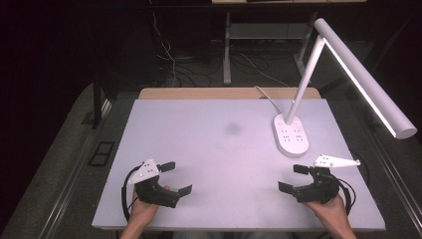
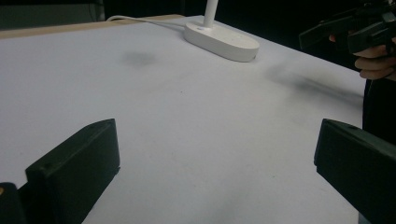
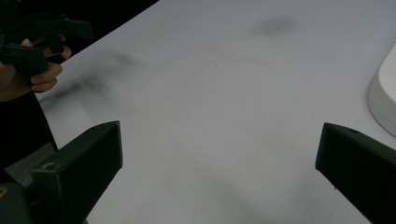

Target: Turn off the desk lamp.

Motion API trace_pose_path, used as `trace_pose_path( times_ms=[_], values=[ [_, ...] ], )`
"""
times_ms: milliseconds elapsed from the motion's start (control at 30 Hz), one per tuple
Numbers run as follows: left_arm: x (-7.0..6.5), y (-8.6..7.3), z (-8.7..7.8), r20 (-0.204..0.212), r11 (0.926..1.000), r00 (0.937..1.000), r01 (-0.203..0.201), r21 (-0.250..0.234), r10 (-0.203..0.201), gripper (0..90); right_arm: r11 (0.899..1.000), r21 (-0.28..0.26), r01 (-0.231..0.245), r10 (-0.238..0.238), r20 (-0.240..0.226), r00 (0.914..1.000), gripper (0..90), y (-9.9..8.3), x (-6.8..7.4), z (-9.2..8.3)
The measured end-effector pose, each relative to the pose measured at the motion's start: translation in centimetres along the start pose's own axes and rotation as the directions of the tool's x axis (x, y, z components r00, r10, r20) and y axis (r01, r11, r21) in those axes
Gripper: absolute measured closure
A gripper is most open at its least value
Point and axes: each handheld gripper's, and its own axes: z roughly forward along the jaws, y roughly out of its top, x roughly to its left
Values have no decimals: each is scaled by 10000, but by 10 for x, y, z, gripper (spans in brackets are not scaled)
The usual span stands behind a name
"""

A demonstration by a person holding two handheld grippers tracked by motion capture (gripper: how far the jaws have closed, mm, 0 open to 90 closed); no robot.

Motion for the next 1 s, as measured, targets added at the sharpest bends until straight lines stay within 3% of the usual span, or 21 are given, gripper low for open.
trace_pose_path(
  times_ms=[500, 1000],
  values=[
    [-1, -2, -2, 94, 9999, 9999, 135, -33, -134, 0, 9994, 185, -293, 295, -85, 9995, 6, -2, -3, -1],
    [-2, -3, -3, 124, 9999, 9998, 166, -33, -166, 0, 9975, 703, -49, 46, 41, 10000, 6, 2, 0, -2]
  ],
)
